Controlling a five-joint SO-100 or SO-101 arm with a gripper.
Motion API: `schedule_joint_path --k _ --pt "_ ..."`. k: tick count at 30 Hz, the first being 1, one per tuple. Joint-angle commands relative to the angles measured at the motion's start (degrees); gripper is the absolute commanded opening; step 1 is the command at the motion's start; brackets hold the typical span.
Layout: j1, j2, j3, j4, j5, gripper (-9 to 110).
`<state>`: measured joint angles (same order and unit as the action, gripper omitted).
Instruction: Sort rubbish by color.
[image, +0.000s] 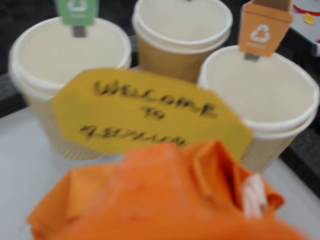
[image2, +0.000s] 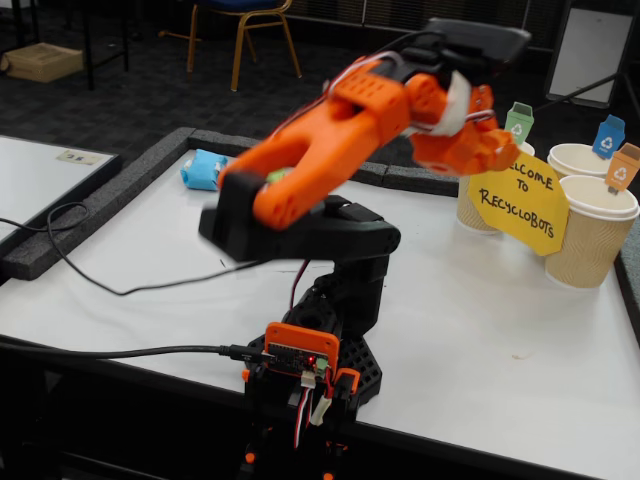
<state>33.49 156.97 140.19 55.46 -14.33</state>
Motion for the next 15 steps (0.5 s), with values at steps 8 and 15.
schedule_joint_path --k 8,15 --pt "7.1 -33.8 -35.9 -8.8 0.6 0" --pt "9.5 -50.1 -49.8 -6.9 0.4 0"
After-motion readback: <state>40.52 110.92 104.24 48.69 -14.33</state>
